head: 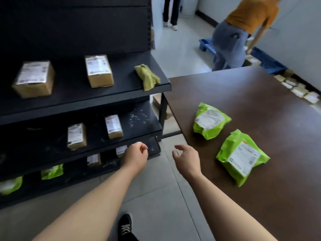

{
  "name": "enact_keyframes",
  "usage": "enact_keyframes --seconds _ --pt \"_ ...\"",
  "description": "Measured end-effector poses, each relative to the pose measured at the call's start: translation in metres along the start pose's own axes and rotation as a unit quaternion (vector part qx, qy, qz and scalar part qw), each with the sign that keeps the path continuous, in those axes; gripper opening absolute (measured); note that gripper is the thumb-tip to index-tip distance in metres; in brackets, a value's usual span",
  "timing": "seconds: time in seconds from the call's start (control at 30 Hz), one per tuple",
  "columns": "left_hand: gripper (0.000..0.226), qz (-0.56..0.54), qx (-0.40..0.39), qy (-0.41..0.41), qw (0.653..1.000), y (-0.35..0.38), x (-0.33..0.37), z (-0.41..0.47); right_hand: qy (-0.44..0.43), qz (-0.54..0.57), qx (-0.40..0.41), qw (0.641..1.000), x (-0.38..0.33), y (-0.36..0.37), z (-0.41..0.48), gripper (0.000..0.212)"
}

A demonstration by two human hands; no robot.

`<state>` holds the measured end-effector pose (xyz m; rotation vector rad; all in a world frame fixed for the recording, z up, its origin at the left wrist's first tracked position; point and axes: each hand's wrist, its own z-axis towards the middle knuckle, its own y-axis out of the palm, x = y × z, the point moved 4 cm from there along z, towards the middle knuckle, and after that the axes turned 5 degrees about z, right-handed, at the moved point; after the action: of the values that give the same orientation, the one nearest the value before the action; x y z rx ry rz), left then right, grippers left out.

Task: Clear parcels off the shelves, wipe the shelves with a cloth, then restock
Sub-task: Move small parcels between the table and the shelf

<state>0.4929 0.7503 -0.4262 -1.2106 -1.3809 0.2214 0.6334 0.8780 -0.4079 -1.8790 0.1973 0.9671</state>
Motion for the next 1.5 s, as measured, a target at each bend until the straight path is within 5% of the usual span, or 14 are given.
enact_keyframes --seconds 0.43,0.77,1.13,1.5 --pt "0.007 -0.007 0.069 -0.137 0.988 -0.095 -0.179 0.059 -0.031 0.002 -0.121 0.992 -0.105 0.167 0.032 0.021" --pt "0.028 0.02 0.07 -0.163 0.984 -0.106 -0.267 0.15 -0.034 -0.015 -0.113 0.993 -0.126 0.278 0.095 0.019" --pt "0.061 0.076 0.1 -0.207 0.97 -0.069 -0.346 0.246 -0.076 -0.04 -0.099 0.991 -0.103 0.394 0.188 0.049" --pt "0.081 0.151 0.112 -0.216 0.958 -0.035 -0.383 0.294 -0.127 -0.179 -0.083 0.972 -0.092 0.465 0.232 0.072"
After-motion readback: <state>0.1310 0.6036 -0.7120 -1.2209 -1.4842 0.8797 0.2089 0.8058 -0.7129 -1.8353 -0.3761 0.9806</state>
